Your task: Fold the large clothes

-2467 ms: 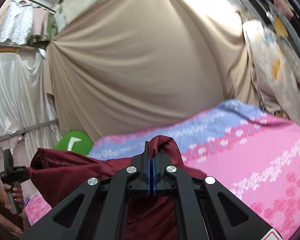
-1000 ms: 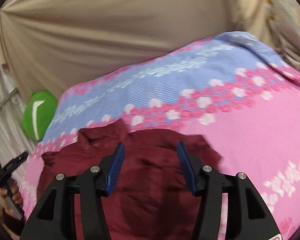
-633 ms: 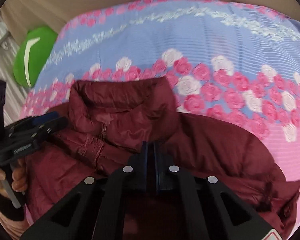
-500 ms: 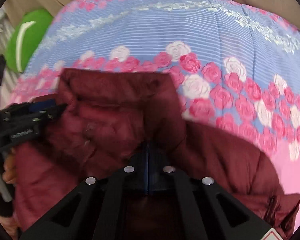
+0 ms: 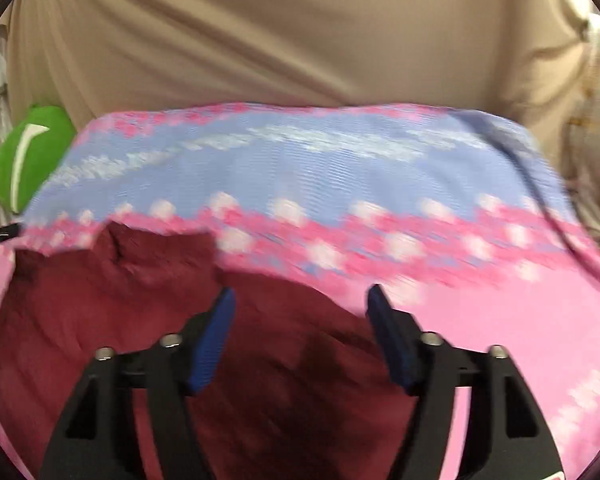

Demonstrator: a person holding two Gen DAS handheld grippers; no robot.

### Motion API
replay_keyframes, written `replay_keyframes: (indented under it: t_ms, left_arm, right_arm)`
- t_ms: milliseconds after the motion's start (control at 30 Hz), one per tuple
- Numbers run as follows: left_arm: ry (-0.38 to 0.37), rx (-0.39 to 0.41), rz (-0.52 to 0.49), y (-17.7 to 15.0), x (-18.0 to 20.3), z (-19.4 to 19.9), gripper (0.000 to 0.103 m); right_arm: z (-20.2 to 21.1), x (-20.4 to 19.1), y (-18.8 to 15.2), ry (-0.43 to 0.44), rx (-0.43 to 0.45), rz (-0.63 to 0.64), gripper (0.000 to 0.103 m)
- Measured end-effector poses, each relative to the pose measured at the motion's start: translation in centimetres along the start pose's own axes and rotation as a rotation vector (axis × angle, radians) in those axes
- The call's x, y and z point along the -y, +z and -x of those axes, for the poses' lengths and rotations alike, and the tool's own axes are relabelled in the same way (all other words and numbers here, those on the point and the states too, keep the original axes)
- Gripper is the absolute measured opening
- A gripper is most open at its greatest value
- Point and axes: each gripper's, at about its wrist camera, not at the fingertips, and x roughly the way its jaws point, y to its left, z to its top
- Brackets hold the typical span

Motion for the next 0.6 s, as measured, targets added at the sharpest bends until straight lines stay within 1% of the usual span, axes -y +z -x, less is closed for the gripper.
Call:
replay_keyframes:
  t_ms: [67,100,133,167,200,233,267,300,367,400,433,467,500,533,567,600]
  left_arm:
    - [-0.030,-0.063,0.023,-2.1,-1.3,-0.1,0.094]
    - [-0.044,-0.089,0.032,-2.8,-1.8,-0.4,0.094]
    - [-0.053,-0.111,0.043,-3.4,-2.3,-0.8,0.093]
    - [-0.051,-0.123,0.053,-4.0,-2.5,-1.2,0.086]
    - [-0.054,-0.137,0.057,-4.3,-2.7,-1.7,0.059]
    - [-0.066,-0.157,0.053,-4.5,-2.4,-2.2,0.044]
    - [-0.065,-0.169,0.063,-4.4,-2.3,-2.6,0.014]
    - [-0.074,-0.166,0.083,-3.7,-2.3,-2.7,0.006]
    - [-0.085,-0.114,0.092,-2.6,-2.2,-1.6,0.004]
    - [-0.071,-0.057,0.079,-1.4,-1.9,-0.3,0.004]
    - [-0.058,-0.019,0.069,-0.7,-1.8,0.6,0.004]
    - [-0.047,0.012,0.058,0.1,-1.6,1.2,0.004]
    - [-0.024,0.022,0.046,0.6,-1.4,1.1,0.004]
    - [0.010,0.017,0.035,0.8,-1.4,0.5,0.004]
    - [0.044,-0.016,0.022,0.5,-1.2,-1.1,0.004]
    - [0.059,-0.050,0.021,0.2,-1.3,-2.6,0.004]
  right_arm:
    - [0.6,1.9,-1.3,-0.034,-0.022,-0.035,0.079]
    - [0.3,3.0,-2.0,-0.029,-0.047,-0.072,0.079]
    - [-0.2,3.7,-2.5,-0.002,-0.075,-0.105,0.079]
    - [-0.7,4.2,-2.9,0.026,-0.101,-0.132,0.069]
    - [-1.4,4.7,-3.4,0.062,-0.128,-0.161,0.036]
    - [-2.0,4.9,-3.4,0.092,-0.150,-0.179,0.020]
    - [-2.3,4.7,-3.3,0.102,-0.154,-0.192,0.009]
    - [-2.0,4.4,-3.0,0.107,-0.133,-0.209,0.005]
    - [-0.2,3.7,-1.7,0.123,-0.038,-0.220,0.004]
    - [1.3,3.7,-0.8,0.133,0.032,-0.223,0.004]
    - [2.5,3.7,-0.1,0.136,0.086,-0.227,0.004]
    - [3.2,3.8,0.4,0.136,0.124,-0.230,0.004]
    - [3.3,4.0,0.9,0.124,0.143,-0.231,0.004]
    - [2.2,4.1,1.2,0.084,0.127,-0.218,0.004]
    - [1.2,4.2,1.1,0.059,0.104,-0.210,0.004]
    - [-1.6,4.4,0.5,0.025,0.029,-0.202,0.004]
